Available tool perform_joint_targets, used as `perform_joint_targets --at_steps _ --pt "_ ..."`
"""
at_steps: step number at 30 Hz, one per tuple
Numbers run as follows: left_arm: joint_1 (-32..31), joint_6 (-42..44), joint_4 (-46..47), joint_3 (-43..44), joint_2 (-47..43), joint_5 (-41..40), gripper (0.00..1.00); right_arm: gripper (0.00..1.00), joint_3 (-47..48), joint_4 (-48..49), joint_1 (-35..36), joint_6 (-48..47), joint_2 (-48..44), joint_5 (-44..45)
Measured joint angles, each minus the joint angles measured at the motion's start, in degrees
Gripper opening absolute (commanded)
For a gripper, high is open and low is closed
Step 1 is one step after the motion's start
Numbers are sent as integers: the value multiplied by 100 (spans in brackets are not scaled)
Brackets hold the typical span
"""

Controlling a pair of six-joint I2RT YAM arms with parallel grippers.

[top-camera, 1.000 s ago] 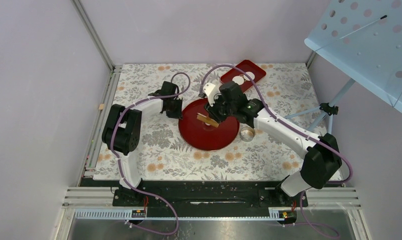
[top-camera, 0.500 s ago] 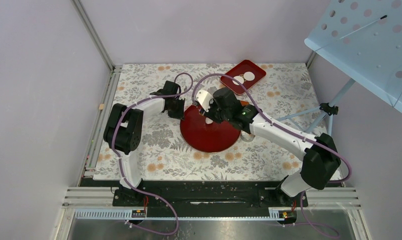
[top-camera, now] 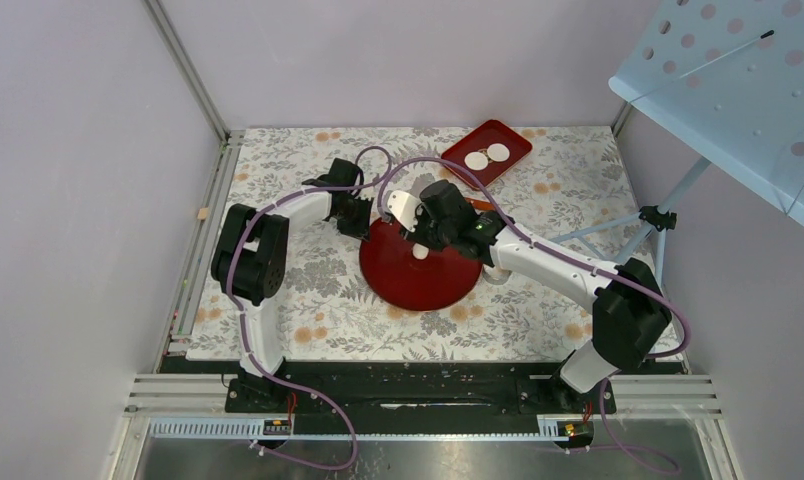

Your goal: Roll out the dumpling wrappers from the dough

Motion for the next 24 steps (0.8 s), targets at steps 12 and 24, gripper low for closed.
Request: perform_joint_targets --at_steps 12,24 --pt "-2 -396 481 -551 -317 -50 0 0 -15 -103 0 -35 2 -396" --pt "0 -476 560 -612 -348 -68 0 0 -28 -234 0 -72 11 -549"
